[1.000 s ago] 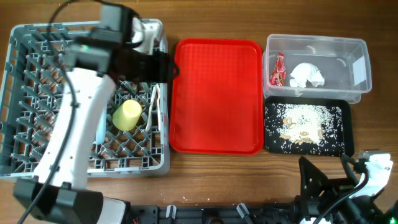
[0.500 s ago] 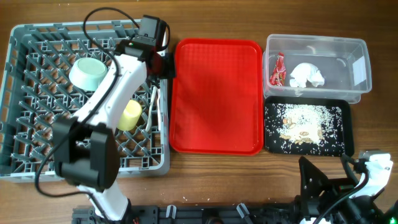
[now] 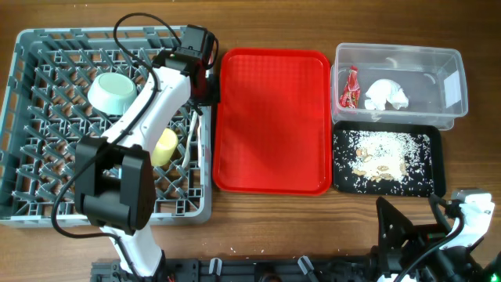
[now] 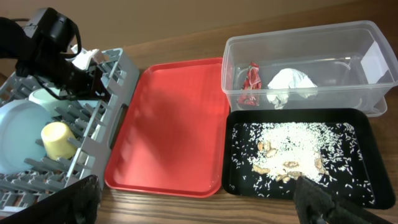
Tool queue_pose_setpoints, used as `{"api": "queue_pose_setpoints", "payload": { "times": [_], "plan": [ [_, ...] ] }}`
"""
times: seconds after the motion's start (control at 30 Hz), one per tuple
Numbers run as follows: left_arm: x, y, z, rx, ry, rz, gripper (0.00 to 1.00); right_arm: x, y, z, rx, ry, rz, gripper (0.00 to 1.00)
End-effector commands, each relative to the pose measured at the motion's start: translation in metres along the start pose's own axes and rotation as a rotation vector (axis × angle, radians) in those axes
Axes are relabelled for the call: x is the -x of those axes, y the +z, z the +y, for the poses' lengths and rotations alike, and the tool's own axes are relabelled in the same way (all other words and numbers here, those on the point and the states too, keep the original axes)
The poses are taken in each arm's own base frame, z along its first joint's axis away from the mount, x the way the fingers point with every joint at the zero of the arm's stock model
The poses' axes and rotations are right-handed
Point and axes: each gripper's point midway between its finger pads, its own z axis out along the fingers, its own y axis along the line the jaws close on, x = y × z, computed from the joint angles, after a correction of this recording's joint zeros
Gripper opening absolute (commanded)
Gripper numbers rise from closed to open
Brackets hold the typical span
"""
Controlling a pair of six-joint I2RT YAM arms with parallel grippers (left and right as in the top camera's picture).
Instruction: Sort waste into correct bins and load items into the dishwasher rack
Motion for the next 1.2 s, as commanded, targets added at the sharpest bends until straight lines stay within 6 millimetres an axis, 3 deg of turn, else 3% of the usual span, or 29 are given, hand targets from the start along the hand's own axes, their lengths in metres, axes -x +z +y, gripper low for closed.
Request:
{"api": "queue_pose_setpoints", "payload": {
  "times": [0.0,0.47,0.53,0.6,0.63,0.7,0.73,0.83,0.93,1.03,1.17],
  "plan": [
    [-0.017,0.005,-0.022,-0.043,0.060,0.051,0.04,-0.001,-0.001,0.001,0.007,-0.019,-0.005,1.00],
    [-0.028,0.004,-0.035,-0.043,0.106,0.074,0.06,-0.002,-0.001,0.001,0.007,-0.018,-0.001,1.00],
    [-0.027,0.004,-0.033,-0.029,0.106,0.068,0.15,-0.002,-0.001,0.001,0.007,-0.018,-0.001,1.00],
    [-0.020,-0.003,-0.030,-0.024,0.098,0.039,0.33,-0.002,-0.001,0.001,0.007,-0.018,0.000,1.00],
    [-0.009,-0.018,-0.029,-0.033,0.088,-0.002,0.41,-0.002,-0.001,0.001,0.007,-0.018,0.000,1.00],
    [0.008,-0.052,-0.032,-0.068,0.050,-0.084,0.71,-0.002,-0.001,0.001,0.007,-0.018,0.000,1.00],
    [0.014,-0.071,-0.033,-0.084,0.036,-0.129,1.00,-0.002,-0.001,0.001,0.007,-0.018,0.000,1.00],
    [0.017,-0.136,-0.030,-0.143,-0.070,-0.253,1.00,-0.002,-0.001,0.001,0.007,-0.018,0.000,1.00],
    [0.015,-0.175,-0.028,-0.180,-0.098,-0.332,1.00,-0.002,-0.001,0.001,0.007,-0.018,0.000,1.00],
    [0.014,-0.193,-0.026,-0.198,-0.099,-0.373,1.00,-0.002,-0.001,0.001,0.007,-0.018,0.000,1.00],
    [0.014,-0.191,-0.027,-0.196,-0.099,-0.369,1.00,-0.002,-0.001,0.001,0.007,-0.018,0.000,1.00]
  ]
}}
